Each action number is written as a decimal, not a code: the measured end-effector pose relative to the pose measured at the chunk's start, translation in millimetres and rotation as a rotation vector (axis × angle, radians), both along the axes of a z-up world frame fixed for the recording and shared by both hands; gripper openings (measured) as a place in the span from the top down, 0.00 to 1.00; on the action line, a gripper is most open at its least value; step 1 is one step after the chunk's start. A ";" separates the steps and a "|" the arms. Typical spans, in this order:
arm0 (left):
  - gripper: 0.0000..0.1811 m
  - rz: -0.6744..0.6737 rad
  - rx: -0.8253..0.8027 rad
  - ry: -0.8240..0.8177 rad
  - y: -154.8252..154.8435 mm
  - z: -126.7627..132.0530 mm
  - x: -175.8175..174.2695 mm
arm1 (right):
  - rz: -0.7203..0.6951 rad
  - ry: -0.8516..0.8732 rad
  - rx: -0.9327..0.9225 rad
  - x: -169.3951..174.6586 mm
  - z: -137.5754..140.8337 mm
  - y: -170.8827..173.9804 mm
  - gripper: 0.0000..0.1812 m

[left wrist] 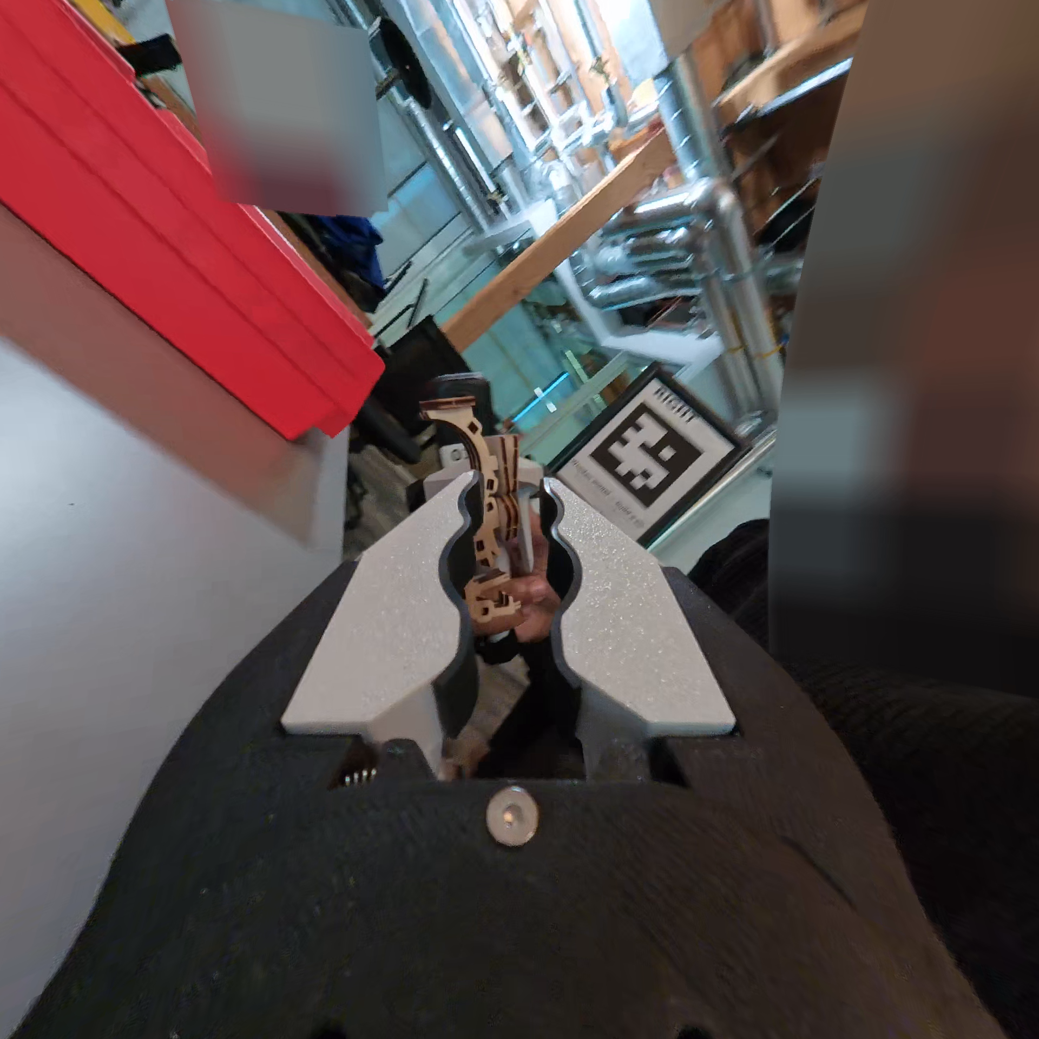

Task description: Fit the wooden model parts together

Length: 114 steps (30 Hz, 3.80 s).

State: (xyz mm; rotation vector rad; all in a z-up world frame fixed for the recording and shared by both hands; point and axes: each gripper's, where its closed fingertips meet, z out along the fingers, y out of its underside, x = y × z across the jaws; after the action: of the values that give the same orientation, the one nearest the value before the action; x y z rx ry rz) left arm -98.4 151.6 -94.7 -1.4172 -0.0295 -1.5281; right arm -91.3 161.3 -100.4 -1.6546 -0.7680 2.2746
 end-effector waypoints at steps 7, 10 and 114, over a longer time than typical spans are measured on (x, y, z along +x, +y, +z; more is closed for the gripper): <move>0.94 0.029 -0.029 0.110 3.2 -12.2 7.6 | -0.084 -0.132 0.270 -5.8 -14.3 -3.4 0.96; 0.95 0.033 -0.048 0.122 4.8 -16.3 5.8 | -0.091 -0.154 0.298 -6.4 -17.0 -3.5 0.96; 0.93 -0.117 -0.043 0.036 -6.2 -11.4 17.3 | 0.128 -0.033 0.101 5.8 -7.5 -13.5 0.92</move>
State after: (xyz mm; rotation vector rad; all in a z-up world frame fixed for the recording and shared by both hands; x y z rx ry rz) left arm -81.0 145.4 -106.1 -1.5022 0.0434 -1.6050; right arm -85.5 147.8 -107.9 -1.6455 -1.0061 2.2553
